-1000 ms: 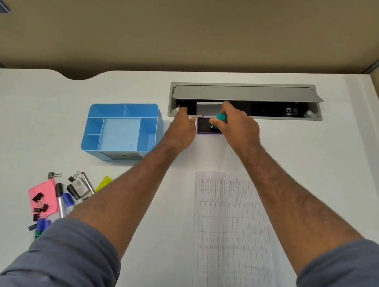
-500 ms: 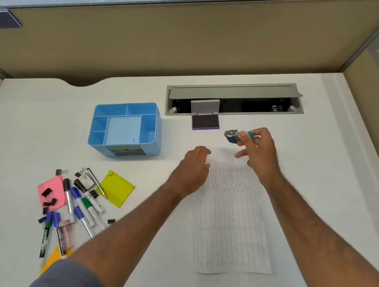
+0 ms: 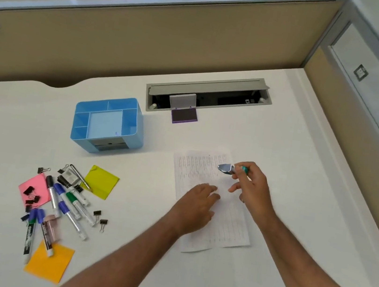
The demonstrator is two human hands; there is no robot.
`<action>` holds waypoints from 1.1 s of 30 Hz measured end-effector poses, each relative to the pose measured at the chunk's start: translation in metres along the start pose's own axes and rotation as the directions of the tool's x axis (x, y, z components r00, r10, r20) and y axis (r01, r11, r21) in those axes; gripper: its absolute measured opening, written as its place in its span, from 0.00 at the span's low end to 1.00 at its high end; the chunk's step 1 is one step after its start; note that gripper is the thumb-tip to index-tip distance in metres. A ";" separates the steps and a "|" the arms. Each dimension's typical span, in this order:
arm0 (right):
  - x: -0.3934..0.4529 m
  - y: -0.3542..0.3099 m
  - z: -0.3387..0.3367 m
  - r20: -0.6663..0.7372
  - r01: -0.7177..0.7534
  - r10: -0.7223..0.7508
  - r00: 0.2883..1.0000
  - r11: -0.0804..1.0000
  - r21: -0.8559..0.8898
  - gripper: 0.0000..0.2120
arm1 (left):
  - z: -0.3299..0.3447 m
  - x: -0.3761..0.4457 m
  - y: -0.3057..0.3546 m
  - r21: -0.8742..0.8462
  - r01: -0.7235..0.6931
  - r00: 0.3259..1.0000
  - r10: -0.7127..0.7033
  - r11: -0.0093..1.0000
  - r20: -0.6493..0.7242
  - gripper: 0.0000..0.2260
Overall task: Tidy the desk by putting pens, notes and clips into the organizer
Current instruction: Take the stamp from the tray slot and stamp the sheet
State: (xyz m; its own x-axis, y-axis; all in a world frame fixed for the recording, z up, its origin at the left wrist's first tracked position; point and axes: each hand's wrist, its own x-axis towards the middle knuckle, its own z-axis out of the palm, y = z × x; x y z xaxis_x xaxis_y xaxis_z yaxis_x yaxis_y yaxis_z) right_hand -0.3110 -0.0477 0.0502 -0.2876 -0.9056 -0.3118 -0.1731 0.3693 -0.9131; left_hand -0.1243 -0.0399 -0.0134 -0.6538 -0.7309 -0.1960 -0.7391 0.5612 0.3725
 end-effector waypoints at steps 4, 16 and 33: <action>-0.025 0.014 -0.015 -0.014 -0.002 0.002 1.000 1.000 -0.001 0.05 | 0.011 -0.007 0.009 0.078 -0.109 0.993 0.105 0.991 0.061 0.25; -0.092 0.060 -0.065 0.018 0.048 -0.044 0.999 0.952 -0.303 0.04 | 0.022 -0.004 0.018 0.175 -0.136 0.946 0.075 0.975 0.315 0.35; -0.133 0.081 -0.057 0.170 0.257 -0.204 0.964 0.561 -0.787 0.09 | 0.023 0.001 0.019 0.144 -0.121 0.951 0.073 0.982 0.299 0.38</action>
State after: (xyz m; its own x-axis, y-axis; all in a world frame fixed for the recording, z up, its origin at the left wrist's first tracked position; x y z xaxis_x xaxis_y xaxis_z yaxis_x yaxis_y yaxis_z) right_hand -0.3406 0.1143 0.0329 -0.0823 -0.9839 -0.1589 -0.9121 0.1386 -0.3857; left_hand -0.1424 -0.0212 -0.0271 -0.7246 -0.5383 -0.4303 -0.6703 0.6956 0.2586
